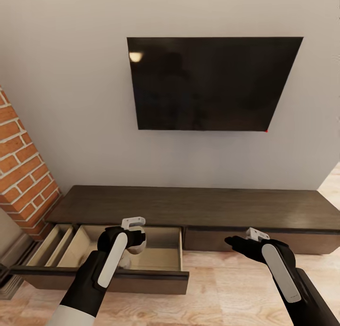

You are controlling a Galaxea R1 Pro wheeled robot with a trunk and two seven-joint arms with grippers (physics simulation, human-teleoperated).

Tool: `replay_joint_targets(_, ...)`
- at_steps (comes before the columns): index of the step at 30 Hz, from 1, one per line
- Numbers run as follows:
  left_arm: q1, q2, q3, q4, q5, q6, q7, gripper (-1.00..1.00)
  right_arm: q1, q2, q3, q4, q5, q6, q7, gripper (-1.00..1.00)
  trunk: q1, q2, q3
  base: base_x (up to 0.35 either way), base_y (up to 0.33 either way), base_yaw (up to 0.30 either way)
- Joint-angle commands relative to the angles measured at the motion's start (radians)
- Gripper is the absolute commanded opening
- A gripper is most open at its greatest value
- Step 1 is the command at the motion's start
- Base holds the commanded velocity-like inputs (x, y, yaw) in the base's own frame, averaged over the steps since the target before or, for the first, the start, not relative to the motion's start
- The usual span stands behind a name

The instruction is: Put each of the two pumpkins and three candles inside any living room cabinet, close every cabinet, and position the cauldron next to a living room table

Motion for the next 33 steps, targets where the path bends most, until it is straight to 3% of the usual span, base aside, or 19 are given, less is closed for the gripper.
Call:
replay_joint_targets(1,-0.001,0.000,-0.001,-0.001,0.011,0.002,0.011,-1.00,-0.001,0.000,0.000,-0.001,-0.010,0.002,-0.009,1.00,0.000,-0.001,-0.001,0.009,-0.182,0.000)
replay_joint_targets(33,-0.001,0.000,0.001,0.004,0.012,0.002,0.010,-1.00,-0.001,0.000,0.000,-0.001,-0.010,0.002,-0.009,1.00,0.000,-0.001,-0.001,0.132,-0.060,0.000)
